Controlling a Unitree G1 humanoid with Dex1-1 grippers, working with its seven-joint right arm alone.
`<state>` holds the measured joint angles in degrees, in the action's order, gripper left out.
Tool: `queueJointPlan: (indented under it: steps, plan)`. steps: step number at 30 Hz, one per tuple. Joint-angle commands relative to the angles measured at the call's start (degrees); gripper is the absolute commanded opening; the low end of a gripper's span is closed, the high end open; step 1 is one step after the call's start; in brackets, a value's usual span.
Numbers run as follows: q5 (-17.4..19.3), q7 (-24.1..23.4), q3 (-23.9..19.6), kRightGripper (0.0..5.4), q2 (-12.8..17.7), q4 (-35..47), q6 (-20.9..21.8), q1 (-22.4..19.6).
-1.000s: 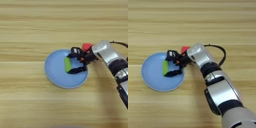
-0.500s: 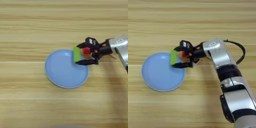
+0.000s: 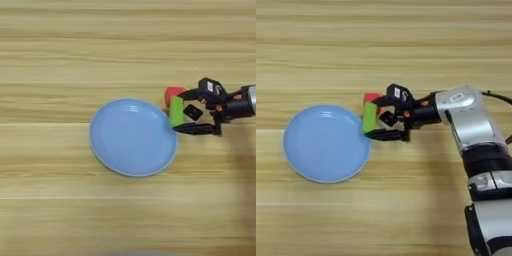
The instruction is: Move the objects on the table
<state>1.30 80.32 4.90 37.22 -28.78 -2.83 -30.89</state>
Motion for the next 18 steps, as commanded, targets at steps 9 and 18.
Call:
queueJointPlan:
  steps: [9, 18]
  plan:
    - [0.58, -4.04, -3.93, 4.52, 5.15, -7.18, 4.27, -3.29]
    - [-1.42, -6.76, -4.08, 4.52, 6.58, -18.33, 9.28, -6.14]
